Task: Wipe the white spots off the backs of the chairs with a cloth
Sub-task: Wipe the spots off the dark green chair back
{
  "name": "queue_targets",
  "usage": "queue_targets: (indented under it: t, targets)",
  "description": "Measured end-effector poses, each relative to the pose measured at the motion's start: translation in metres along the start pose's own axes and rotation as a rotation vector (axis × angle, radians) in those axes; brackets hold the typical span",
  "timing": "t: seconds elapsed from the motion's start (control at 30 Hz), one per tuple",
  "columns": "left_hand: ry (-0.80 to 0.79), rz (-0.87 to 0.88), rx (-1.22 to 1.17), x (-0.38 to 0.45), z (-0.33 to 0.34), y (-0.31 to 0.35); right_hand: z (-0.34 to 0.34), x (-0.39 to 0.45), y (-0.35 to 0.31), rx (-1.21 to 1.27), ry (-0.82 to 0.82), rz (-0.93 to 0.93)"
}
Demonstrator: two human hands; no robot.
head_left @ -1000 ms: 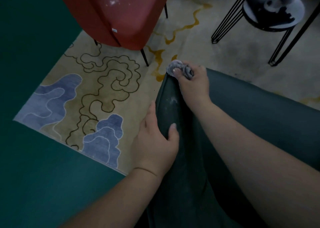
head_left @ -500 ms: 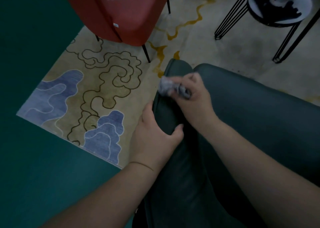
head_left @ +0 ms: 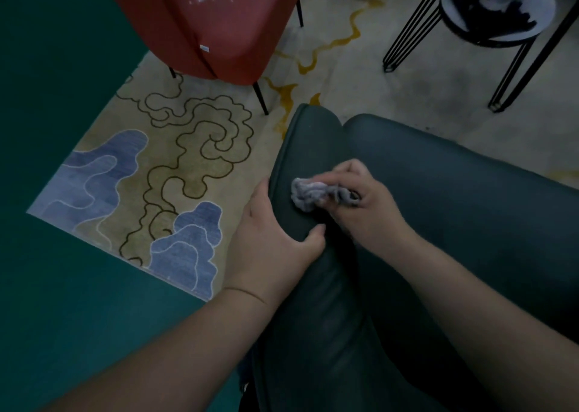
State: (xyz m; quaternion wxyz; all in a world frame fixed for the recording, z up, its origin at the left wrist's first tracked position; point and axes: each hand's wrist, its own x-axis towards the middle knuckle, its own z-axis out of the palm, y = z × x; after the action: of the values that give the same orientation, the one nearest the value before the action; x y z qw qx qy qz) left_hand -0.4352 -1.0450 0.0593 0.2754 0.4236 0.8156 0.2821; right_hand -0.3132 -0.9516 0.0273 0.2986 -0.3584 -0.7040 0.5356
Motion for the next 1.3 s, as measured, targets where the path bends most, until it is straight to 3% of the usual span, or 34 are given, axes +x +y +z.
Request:
queue_targets:
  t: [0.2, 0.43, 0.53, 0.7, 0.9, 1.1, 1.2, 1.3]
  targets:
    - [0.009, 0.005, 0.005, 0.000, 0.000, 0.000, -0.005, 0.082, 0.013, 0.011, 0.442, 0.287]
    - [0.010, 0.025, 0.032, 0.000, 0.001, -0.002, 0.014, -0.024, 0.007, 0.082, 0.270, 0.124]
    - [0.007, 0.072, 0.021, -0.001, 0.001, -0.001, 0.013, -0.012, 0.010, 0.066, 0.329, 0.192]
    - [0.019, 0.072, 0.016, 0.001, 0.003, -0.003, 0.009, 0.059, 0.009, 0.087, 0.562, 0.363]
    - [0.043, 0.084, 0.045, 0.003, 0.004, -0.006, 0.022, -0.033, -0.010, 0.104, 0.323, 0.312]
    - [-0.028, 0.048, -0.024, 0.002, -0.002, -0.003, 0.009, -0.101, -0.043, 0.028, 0.127, 0.434]
    - [-0.155, 0.035, -0.084, -0.002, -0.015, -0.002, -0.003, -0.114, -0.053, 0.003, 0.202, 0.489]
    - [-0.191, 0.100, 0.046, -0.021, -0.038, -0.006, -0.012, -0.118, -0.063, -0.005, 0.273, 0.488]
